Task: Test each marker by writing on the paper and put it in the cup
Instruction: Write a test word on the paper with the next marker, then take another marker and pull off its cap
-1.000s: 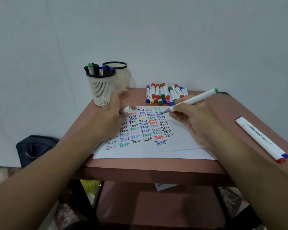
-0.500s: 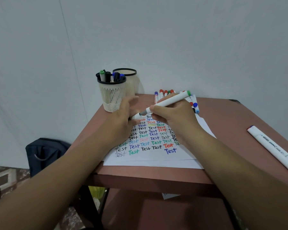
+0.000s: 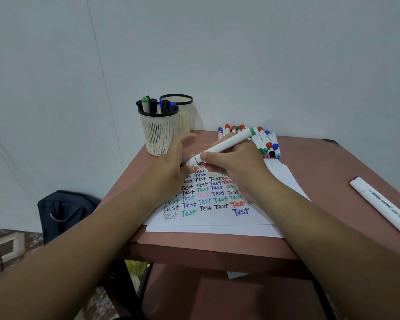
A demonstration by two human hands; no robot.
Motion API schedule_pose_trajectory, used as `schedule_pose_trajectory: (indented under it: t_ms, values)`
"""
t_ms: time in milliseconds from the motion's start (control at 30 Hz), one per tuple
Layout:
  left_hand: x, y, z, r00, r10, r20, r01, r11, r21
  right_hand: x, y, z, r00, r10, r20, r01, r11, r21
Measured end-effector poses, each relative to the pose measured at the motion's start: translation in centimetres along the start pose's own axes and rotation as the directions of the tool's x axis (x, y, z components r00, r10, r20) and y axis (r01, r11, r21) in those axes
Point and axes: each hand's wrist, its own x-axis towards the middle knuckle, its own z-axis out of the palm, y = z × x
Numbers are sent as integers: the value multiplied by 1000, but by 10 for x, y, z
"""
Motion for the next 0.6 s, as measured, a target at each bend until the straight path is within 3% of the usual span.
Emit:
schedule_pose_trajectory:
  t_ms: [433,533,600]
  values:
    - [2,3,1,999,-51,-7,51,996,68,7,11,1,999,39,11,-39,998,-57]
    - [5,2,1,994,-105,-20,107,990,95,7,11,-4,992,52,-118,-80,966,-246]
    - [6,1,1,991,-131,-2,130,982,138,9,10,-8,957,-42,-287,-59,941,-334]
